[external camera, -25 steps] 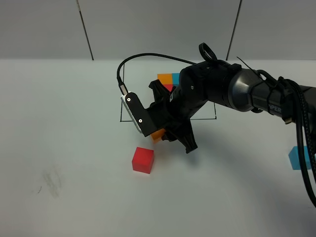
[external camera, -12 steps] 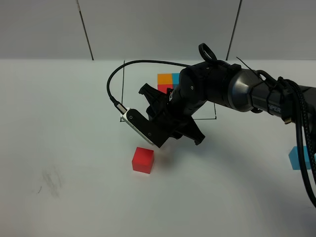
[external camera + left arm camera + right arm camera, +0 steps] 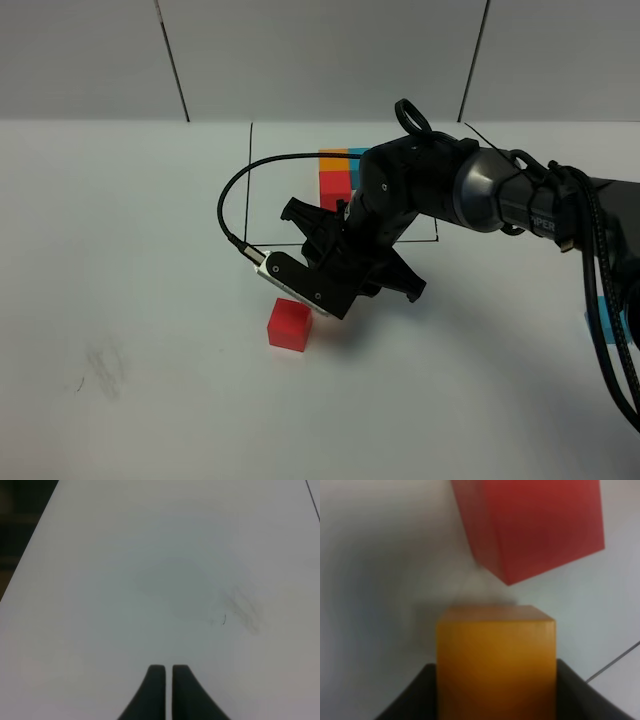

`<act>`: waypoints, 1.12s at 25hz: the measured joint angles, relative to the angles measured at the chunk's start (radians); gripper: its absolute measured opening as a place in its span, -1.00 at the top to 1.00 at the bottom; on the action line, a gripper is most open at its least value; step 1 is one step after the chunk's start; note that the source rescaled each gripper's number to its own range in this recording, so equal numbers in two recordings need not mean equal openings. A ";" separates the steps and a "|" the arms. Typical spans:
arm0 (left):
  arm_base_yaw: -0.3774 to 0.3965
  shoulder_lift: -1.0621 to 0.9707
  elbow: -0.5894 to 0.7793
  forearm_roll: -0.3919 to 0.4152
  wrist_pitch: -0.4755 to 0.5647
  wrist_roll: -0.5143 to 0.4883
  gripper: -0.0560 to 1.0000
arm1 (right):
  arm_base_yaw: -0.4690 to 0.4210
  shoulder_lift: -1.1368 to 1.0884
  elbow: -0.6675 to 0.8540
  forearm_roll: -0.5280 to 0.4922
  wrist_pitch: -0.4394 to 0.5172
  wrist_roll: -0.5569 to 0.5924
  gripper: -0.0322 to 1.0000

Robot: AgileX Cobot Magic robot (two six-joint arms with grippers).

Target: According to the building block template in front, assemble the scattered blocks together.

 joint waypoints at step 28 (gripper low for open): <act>0.000 0.000 0.000 0.000 0.000 0.000 0.89 | 0.000 0.003 -0.011 -0.002 -0.028 0.000 -0.05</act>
